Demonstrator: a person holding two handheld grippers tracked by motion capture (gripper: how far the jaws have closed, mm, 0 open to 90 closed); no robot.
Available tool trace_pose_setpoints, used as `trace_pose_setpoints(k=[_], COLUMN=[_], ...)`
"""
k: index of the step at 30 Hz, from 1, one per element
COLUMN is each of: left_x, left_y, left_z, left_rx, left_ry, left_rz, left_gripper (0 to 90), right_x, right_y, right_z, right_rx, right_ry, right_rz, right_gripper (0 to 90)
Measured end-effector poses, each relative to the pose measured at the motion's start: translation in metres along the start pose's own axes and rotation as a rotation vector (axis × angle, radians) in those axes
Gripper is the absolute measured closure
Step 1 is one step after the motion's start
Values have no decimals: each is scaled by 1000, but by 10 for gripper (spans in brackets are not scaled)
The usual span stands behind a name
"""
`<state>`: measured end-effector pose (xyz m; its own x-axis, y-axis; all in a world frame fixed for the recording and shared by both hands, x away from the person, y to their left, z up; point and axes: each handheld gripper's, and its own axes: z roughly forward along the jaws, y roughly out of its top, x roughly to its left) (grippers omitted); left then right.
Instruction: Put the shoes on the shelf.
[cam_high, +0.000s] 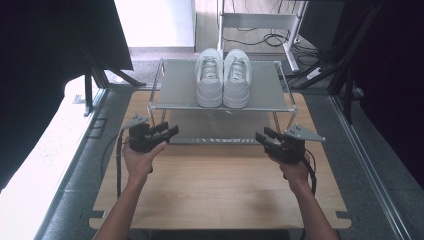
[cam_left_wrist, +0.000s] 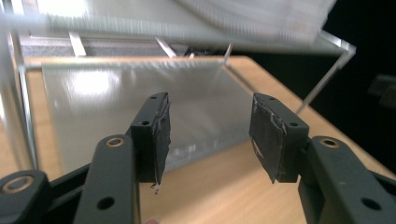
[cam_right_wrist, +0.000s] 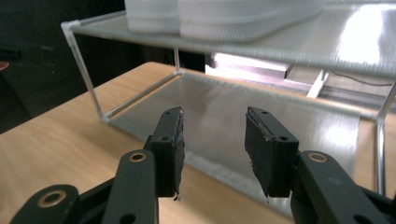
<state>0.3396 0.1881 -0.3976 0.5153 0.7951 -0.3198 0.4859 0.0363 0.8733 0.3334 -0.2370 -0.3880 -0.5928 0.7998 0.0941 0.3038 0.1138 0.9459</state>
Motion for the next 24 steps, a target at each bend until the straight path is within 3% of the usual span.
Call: trace_pose_setpoints(k=[6,10,12,14,16,21,24], left_x=[-2,-4,-2,1,5,5,6], left_y=[-37,-55,-64,-68,-70,-72,-75], left_z=[-5,-7,-3,-2,-3,-1,2], left_rx=[62,65,125,140,150,169,192], left_ry=[-22,-25,-32,-27,-35,-42,-31], left_rz=[-9,-7,15,13,-5,-13,-5], left_gripper=[494,496,496,496,493,465,449], right_x=[0,0,0,-1,-2,-5,-5], right_y=[-23,-39,-47,-58,-67,-72,-72], right_z=[-7,-13,-15,-14,-14,-14,-16], right_rx=[28,42,39,69,93,79,74], right_ry=[2,5,9,30,12,15,11], right_rz=[25,35,48,48,33,115,104], right_gripper=[567,567,571,566,565,477,447])
